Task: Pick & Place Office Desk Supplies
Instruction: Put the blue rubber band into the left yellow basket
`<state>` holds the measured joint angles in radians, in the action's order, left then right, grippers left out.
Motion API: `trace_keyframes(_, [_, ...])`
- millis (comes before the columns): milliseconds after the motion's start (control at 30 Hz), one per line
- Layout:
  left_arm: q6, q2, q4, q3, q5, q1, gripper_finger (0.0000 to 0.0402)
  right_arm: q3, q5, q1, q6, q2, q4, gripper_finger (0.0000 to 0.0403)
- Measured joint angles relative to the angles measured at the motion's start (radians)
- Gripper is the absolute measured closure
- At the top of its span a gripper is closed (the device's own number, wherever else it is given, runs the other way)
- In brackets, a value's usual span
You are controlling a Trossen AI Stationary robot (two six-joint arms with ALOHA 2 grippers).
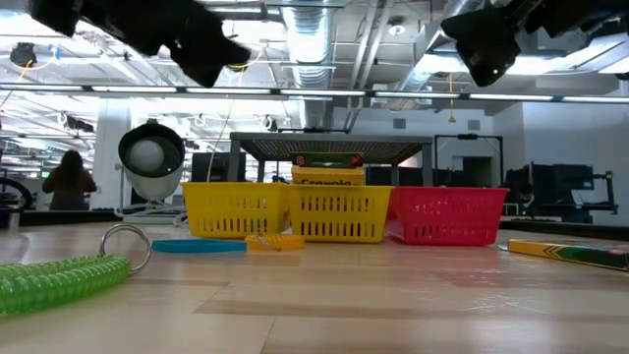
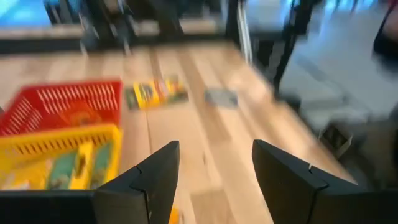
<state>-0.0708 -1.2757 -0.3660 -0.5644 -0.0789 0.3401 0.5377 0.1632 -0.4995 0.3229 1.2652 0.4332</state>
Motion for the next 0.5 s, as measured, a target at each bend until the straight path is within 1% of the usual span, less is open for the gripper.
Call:
trace_keyframes(133, [0.010,-0.092,0.256,-0.129,-0.045,0.038,0.0202,0.000,0.002,0.000,-0.010,-0.002,0.021,0.0159])
trace_keyframes(233, [-0.010,-0.158,0.404,-0.209,-0.046,0.058,0.0202,0.001,0.003,0.000,-0.024,-0.002,0.021,0.0159])
trace_keyframes(333, [-0.016,-0.209,0.462,-0.254,-0.044,0.075,0.0202,0.001,0.003,0.000,-0.031,-0.002,0.021,0.0159])
trace_keyframes(500, [-0.063,-0.262,0.472,-0.275,-0.009,0.090,0.0202,0.001,0.003,-0.001,-0.045,-0.002,0.023,0.0159])
